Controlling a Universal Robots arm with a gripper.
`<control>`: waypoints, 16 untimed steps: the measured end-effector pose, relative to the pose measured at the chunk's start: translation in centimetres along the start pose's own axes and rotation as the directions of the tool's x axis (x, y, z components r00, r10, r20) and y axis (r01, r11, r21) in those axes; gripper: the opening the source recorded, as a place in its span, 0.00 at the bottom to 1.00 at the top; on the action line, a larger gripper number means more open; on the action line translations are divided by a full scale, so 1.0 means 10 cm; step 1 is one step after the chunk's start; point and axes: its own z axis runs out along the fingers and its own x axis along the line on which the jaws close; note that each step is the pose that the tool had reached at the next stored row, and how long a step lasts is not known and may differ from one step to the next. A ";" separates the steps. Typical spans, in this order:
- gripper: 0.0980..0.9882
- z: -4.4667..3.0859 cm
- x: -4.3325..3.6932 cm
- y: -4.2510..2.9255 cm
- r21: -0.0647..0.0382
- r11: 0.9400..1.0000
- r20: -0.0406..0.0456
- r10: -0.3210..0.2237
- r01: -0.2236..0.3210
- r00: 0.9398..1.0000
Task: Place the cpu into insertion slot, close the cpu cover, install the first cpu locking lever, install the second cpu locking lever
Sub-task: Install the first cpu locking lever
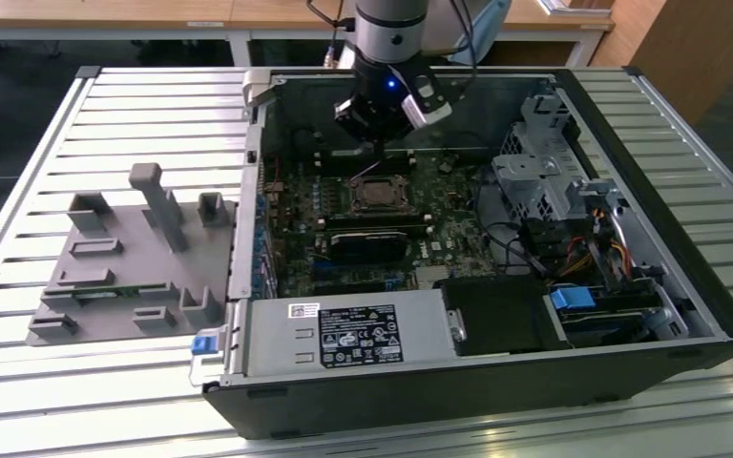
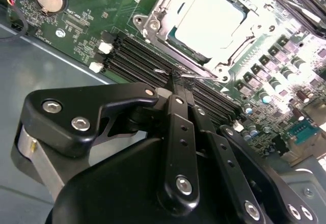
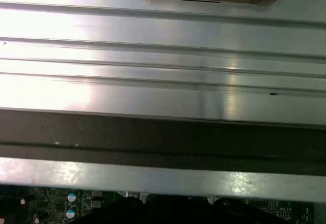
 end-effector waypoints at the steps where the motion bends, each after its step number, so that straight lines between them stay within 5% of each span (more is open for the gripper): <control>1: 0.01 0.005 -0.009 -0.001 0.000 1.000 0.000 0.000 0.000 1.000; 16: 0.01 0.166 -0.109 -0.017 0.000 1.000 0.000 0.000 0.000 1.000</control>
